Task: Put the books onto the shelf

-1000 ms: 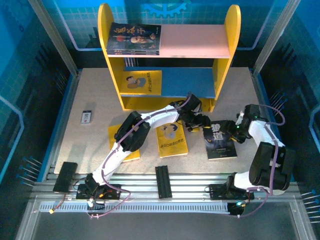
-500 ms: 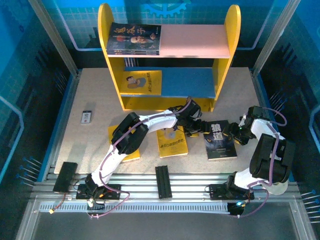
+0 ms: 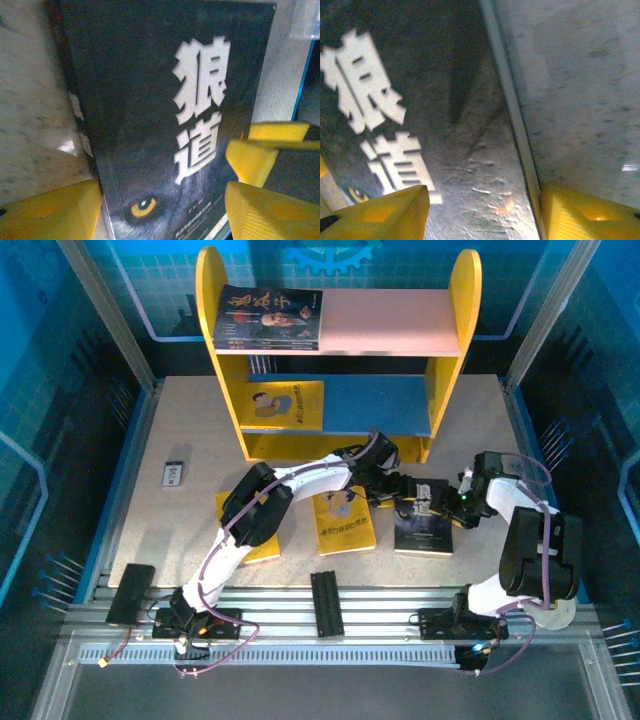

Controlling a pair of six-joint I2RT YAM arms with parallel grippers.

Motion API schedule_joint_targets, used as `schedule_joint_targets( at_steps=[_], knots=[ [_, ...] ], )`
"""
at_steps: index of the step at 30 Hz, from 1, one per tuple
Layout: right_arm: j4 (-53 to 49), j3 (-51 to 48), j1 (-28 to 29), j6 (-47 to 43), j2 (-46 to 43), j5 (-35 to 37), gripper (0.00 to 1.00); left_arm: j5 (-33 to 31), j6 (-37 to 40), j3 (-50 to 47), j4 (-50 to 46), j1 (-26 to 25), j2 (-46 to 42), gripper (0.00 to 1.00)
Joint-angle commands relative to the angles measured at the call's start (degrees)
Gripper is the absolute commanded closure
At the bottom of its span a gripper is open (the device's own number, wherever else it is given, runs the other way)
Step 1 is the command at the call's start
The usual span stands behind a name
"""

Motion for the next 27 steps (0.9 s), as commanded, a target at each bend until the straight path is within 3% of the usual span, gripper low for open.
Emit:
schedule_joint_targets(
  at_steps=[1,16,24,27],
  knots=[
    [0.30,0.58,4.18,2.28,0.33,-4.50,0.39,0.10,1.26,2.21,-1.27,1.55,0.38,0.33],
    [-1.46,3.03,1.41,-1.37,2.97,3.73,0.43,-1.31,3.53,-5.10,-2.66,1.86,-2.86,0.33],
    [-5.62,5.47,1.50,-3.26,4.15,11.08,0.55,-1.34,4.67,-5.47,-4.13,1.05,-2.85,0.34],
    [-4.89,5.15,2.03,-2.98,4.49,9.29,0.58,-1.23,4.68,-5.26,-4.14,0.72,-2.51,0.34]
  ],
)
